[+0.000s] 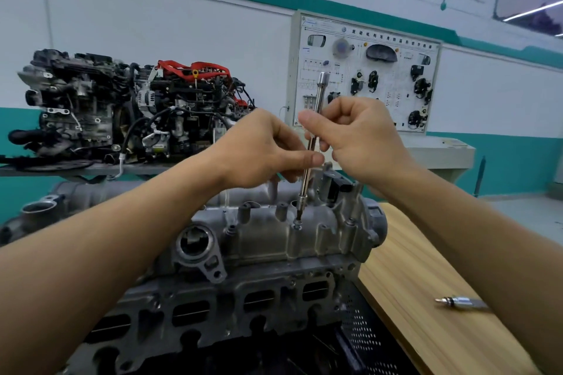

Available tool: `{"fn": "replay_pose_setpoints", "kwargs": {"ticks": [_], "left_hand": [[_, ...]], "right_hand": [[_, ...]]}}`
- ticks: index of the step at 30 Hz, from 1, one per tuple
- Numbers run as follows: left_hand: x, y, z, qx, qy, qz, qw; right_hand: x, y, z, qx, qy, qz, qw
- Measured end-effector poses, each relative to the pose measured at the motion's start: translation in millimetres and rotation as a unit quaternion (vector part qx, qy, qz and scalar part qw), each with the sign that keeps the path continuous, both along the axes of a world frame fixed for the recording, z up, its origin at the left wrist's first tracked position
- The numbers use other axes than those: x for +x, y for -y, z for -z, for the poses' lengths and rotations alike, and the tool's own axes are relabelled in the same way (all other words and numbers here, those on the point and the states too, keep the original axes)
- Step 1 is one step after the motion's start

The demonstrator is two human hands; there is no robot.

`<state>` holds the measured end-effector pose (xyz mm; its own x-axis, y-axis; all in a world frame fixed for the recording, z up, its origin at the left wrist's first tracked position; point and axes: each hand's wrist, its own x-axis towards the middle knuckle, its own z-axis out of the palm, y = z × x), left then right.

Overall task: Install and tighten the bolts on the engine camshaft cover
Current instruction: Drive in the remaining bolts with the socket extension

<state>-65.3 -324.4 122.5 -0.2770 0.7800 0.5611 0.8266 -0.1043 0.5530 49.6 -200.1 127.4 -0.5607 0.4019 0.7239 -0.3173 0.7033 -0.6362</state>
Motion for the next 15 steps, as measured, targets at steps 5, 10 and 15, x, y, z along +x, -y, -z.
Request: {"fn": "replay_pose_setpoints", "kwargs": {"ticks": [5, 10, 15], "left_hand": [[-1.7, -0.1, 1.1, -0.002, 0.001, 0.022, 1.0], [-0.2, -1.2, 0.1, -0.038, -0.021, 0.031, 0.999], [-0.7, 1.6, 1.0, -0.021, -0.045, 0.006, 0.999]], "right_hand": [[1.8, 0.8, 0.0, -0.035, 0.029, -0.04, 0.998], [10.3, -4.0, 4.1, -0.018, 0.027, -0.088, 0.996], [1.7, 2.9, 2.0, -0.025, -0.018, -0.051, 0.998]]}}
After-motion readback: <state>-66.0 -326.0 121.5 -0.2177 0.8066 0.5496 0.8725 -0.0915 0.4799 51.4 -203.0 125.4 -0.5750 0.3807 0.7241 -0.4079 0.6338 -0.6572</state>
